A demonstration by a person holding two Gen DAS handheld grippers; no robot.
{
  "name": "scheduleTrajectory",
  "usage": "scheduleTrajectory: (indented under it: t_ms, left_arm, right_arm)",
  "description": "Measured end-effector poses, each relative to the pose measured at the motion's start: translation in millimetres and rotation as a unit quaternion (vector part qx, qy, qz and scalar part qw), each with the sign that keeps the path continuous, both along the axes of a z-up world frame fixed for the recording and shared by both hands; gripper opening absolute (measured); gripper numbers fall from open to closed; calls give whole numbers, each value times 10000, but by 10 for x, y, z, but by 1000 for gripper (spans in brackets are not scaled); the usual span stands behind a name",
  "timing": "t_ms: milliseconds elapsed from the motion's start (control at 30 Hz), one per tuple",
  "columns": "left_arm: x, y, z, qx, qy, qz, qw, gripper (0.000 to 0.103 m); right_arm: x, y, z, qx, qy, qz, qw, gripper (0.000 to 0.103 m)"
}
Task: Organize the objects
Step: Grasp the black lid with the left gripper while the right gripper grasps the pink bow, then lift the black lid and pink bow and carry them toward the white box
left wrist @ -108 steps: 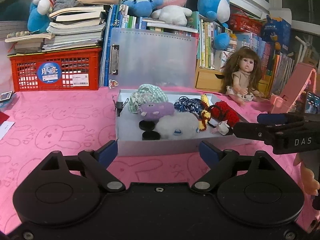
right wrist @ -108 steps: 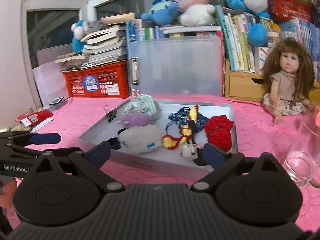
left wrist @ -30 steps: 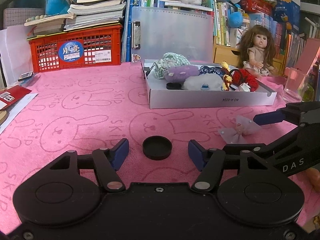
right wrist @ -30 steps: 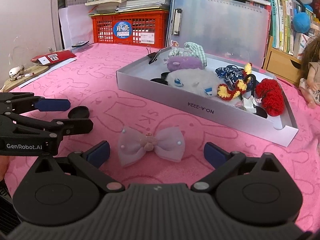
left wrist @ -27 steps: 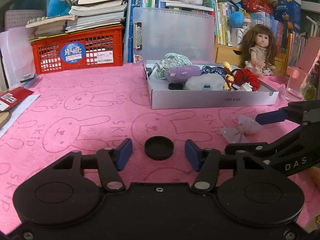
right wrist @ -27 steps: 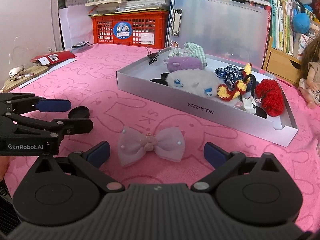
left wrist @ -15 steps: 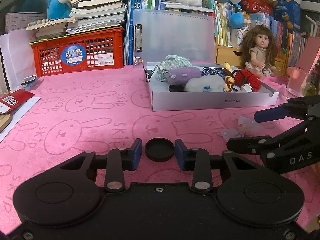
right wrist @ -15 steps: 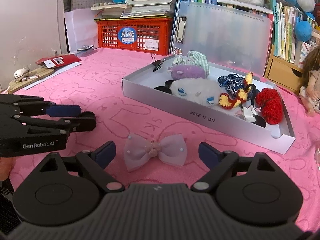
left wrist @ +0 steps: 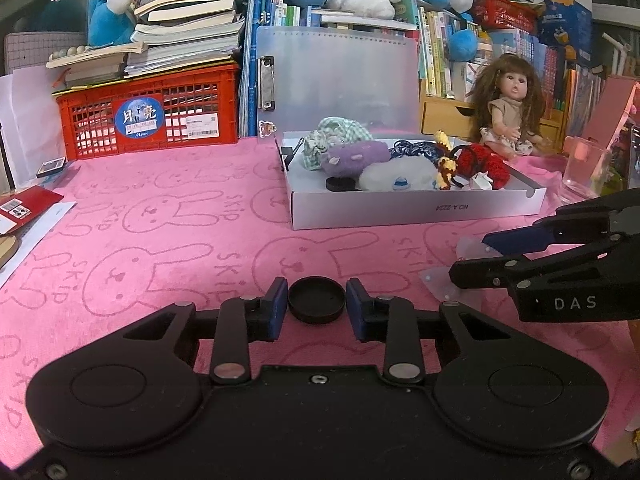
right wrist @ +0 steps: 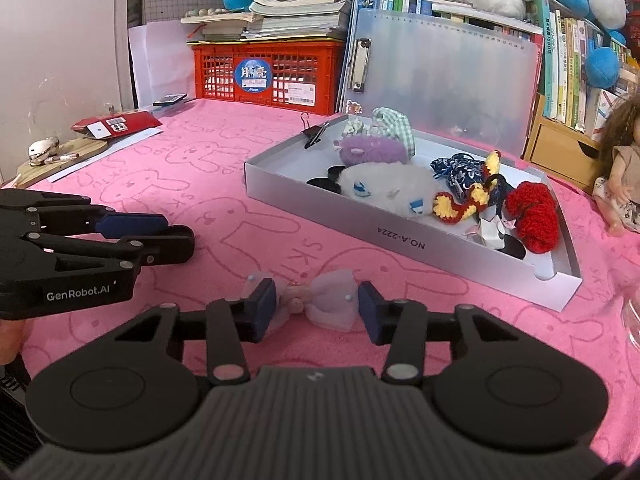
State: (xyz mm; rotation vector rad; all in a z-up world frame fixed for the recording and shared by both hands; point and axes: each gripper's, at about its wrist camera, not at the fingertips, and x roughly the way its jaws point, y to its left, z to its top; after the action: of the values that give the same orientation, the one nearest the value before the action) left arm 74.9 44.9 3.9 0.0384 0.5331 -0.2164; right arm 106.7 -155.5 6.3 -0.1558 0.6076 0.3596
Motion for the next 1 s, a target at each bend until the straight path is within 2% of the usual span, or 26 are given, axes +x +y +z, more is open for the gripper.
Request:
scheduleTrajectory:
  t_ms: [1000]
  left_arm:
    - [-93,-87,63,-177,4,-222,9996,30]
  right_arm:
    - [-119,-86,53,75,-125,-125,9998,40]
